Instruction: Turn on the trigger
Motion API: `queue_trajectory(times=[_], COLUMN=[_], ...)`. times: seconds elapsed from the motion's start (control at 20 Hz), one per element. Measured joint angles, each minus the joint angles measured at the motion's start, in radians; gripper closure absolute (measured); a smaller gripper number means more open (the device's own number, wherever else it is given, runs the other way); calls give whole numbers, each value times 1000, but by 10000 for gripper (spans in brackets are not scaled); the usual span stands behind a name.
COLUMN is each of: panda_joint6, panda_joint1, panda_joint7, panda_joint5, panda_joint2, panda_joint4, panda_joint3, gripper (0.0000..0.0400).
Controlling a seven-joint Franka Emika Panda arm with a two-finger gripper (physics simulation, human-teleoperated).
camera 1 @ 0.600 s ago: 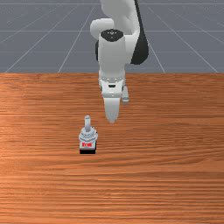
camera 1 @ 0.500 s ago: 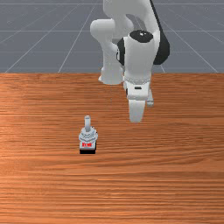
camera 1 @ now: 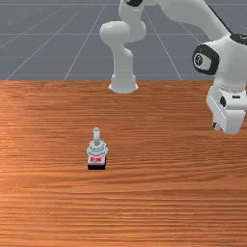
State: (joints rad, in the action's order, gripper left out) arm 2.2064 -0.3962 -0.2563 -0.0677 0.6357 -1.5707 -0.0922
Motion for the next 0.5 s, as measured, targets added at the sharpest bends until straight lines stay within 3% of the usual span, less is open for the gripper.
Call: queue_trajectory(times=[0.5], panda_joint6=[1], panda_joint1=[-5], panda_joint7=[-1], panda_joint5=[-14], panda_joint2=[9], panda_joint4=[0], panda_joint3=[6], gripper=[400])
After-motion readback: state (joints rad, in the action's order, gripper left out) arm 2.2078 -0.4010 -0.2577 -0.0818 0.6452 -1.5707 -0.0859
